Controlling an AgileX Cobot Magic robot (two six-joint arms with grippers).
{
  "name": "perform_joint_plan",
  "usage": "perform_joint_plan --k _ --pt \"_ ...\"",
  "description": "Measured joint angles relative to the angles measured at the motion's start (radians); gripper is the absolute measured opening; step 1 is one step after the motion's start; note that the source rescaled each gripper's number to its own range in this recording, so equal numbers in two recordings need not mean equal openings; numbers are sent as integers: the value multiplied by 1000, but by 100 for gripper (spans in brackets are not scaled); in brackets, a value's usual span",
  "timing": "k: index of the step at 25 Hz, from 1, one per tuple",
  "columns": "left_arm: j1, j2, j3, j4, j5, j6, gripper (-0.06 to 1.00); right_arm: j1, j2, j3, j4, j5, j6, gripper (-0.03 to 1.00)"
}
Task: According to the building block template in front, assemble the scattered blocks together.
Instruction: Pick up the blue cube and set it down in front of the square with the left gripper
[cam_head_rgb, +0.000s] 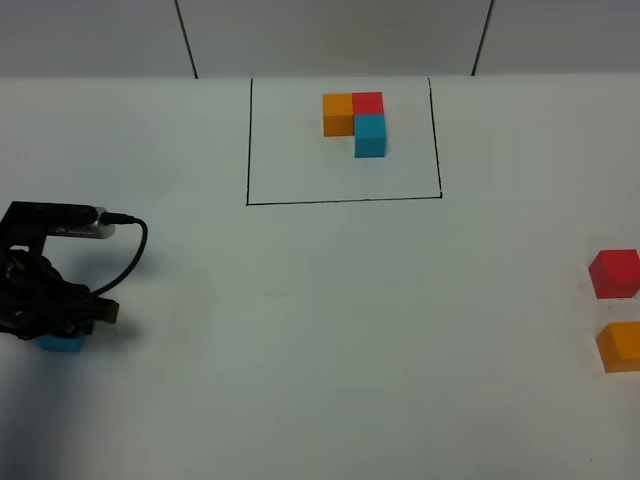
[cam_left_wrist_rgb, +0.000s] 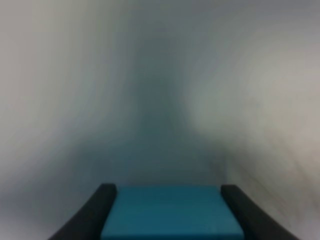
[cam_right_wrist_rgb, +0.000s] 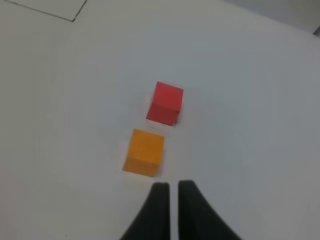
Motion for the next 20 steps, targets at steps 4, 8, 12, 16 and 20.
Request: perform_joint_plan --k 4,8,12,16,20 --pt "-55 -65 0 -25 18 198 53 0 0 0 0 0 0 0" --pt "-120 -123 0 -115 56 437 53 0 0 0 0 0 0 0" --pt "-196 -165 0 -217 126 785 53 0 0 0 0 0 0 0" --pt "-257 -181 0 -321 204 1171 53 0 0 0 0 0 0 0" --pt "-277 -181 0 -495 227 1394 53 0 0 0 0 0 0 0"
